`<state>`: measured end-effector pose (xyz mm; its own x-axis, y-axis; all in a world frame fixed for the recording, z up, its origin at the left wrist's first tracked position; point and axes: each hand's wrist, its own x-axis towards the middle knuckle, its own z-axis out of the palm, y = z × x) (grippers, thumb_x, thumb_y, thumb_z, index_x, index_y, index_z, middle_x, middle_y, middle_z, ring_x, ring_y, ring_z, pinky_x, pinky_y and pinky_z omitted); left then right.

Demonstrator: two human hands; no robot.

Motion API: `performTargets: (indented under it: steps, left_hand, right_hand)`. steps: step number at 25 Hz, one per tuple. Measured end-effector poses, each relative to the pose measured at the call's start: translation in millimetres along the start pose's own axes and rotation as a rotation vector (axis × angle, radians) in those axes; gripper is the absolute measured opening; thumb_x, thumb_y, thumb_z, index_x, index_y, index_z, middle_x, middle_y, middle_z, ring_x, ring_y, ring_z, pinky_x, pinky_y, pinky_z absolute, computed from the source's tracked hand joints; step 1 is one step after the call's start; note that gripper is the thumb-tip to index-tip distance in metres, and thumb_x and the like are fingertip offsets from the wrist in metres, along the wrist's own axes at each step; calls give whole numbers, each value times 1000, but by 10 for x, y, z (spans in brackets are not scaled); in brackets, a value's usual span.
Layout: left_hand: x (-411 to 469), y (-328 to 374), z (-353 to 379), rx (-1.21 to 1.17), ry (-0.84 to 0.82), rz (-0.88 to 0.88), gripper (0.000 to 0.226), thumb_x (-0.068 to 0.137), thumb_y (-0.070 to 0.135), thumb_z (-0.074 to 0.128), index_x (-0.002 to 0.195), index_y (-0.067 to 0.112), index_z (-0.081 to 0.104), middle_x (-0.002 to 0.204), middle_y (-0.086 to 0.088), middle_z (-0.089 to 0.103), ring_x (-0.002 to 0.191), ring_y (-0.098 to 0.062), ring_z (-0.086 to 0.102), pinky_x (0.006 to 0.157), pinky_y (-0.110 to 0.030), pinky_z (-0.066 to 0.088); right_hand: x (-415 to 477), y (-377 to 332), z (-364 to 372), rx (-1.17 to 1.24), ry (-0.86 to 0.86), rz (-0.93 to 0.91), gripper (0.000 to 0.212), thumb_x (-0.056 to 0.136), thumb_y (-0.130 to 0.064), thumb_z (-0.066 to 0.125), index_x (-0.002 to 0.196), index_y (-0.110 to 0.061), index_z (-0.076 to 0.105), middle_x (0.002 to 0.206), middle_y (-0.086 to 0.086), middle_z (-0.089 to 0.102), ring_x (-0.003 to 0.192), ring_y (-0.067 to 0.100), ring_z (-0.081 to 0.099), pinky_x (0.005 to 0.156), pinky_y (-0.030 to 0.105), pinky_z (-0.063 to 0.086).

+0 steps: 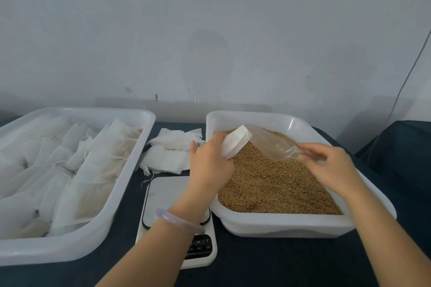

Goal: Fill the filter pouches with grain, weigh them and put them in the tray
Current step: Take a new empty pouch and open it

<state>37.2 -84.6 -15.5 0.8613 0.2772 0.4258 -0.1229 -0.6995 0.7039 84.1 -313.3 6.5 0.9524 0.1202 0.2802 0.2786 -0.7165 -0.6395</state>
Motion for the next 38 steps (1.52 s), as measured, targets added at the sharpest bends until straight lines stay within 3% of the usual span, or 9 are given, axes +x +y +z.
performTargets:
  steps: [2, 3, 5, 12, 15, 18, 22, 30, 38]
  left_hand:
    - [-35, -77, -15, -105, -35, -62, 33, 76, 9, 67, 95, 27, 47, 77, 12, 52, 80, -17, 54, 77, -25, 44]
    - [-53, -105, -26, -161, -59, -79, 35, 76, 9, 70, 95, 28, 47, 79, 14, 52, 77, -10, 52, 64, -14, 41]
    - [-66, -138, -23, -183, -97, -58, 36, 77, 9, 71, 94, 31, 47, 79, 17, 51, 74, -2, 49, 54, -10, 36]
    - [-78, -129, 1, -100, -111, 28, 37, 80, 11, 66, 96, 36, 43, 78, 19, 50, 83, -17, 53, 66, -27, 38]
    - [-79, -119, 5, -22, -106, 96, 32, 80, 8, 61, 101, 28, 49, 78, 15, 52, 82, -21, 58, 70, -31, 42]
    - [-83, -121, 10, 45, -95, 140, 35, 80, 8, 59, 110, 24, 52, 80, 13, 53, 83, -24, 59, 72, -34, 40]
    - [-79, -126, 26, 65, -102, 138, 37, 78, 7, 59, 110, 24, 51, 82, 12, 55, 83, -24, 59, 72, -32, 36]
    - [-75, -117, 12, 32, -149, 125, 38, 78, 7, 60, 113, 22, 52, 93, 4, 64, 90, -27, 60, 82, -40, 47]
    - [-77, -114, 9, 27, -174, 115, 37, 81, 9, 59, 114, 22, 51, 96, 2, 65, 90, -25, 61, 80, -40, 49]
  right_hand:
    - [-56, -19, -147, 36, 0, -19, 31, 85, -24, 66, 113, -37, 63, 112, -17, 62, 106, 7, 55, 99, 38, 39]
    - [-89, -30, -240, 44, -10, -32, 30, 84, -24, 67, 107, -43, 62, 106, -23, 61, 105, 4, 56, 101, 40, 37]
    - [-128, -75, -450, 35, -42, -61, 33, 82, -25, 69, 96, -55, 62, 96, -35, 58, 97, -11, 52, 100, 38, 37]
    - [34, -340, -904, -222, -178, -170, 42, 78, -29, 70, 77, -69, 59, 84, -40, 59, 91, -18, 50, 89, 26, 37]
    - [141, -475, -950, -333, -214, -207, 38, 78, -26, 72, 72, -63, 61, 91, -35, 59, 99, -2, 57, 96, 31, 40]
    - [182, -591, -976, -420, -213, -247, 34, 76, -30, 70, 73, -62, 58, 99, -27, 60, 109, 8, 55, 103, 39, 38]
    - [175, -656, -994, -526, -164, -295, 36, 77, -32, 69, 76, -64, 53, 111, -20, 64, 115, 14, 53, 102, 37, 33]
    - [207, -605, -1005, -551, -104, -347, 37, 78, -33, 69, 81, -64, 50, 108, -20, 65, 114, 14, 53, 95, 29, 27]
    - [240, -593, -974, -568, -84, -378, 35, 79, -30, 69, 84, -61, 52, 110, -18, 65, 117, 13, 51, 98, 27, 22]
